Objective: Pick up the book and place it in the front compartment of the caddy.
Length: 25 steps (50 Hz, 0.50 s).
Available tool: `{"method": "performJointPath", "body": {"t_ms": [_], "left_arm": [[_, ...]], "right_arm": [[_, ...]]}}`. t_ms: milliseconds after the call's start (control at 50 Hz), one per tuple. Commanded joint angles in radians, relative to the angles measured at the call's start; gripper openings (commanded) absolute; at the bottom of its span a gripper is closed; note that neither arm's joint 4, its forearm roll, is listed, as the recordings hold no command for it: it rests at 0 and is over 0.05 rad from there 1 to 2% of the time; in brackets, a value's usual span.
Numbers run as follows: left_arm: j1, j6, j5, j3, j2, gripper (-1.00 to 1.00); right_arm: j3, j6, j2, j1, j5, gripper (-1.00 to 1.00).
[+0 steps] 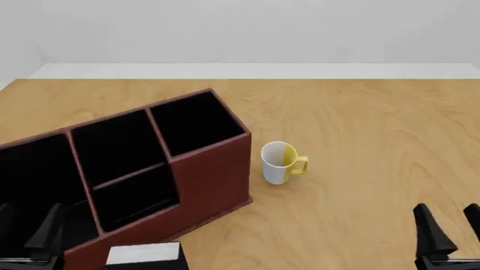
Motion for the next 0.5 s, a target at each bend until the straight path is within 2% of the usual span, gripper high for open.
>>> {"method": "performJointPath", "body": {"t_ms": [20,360,500], "left_arm": [[0.000,0.000,0.000,0.000,0.000,1.00],[0.000,0.000,0.000,0.000,0.000,1.00],[0.000,0.000,0.000,0.000,0.000,1.00]], "right_arm": [[-0.003,0.014,0.006,0.010,-0.006,1.00],[-0.017,0.016,0.006,0.030,0.002,1.00],[-0.049,0.029,0.052,0.030,-0.003,1.00]]}}
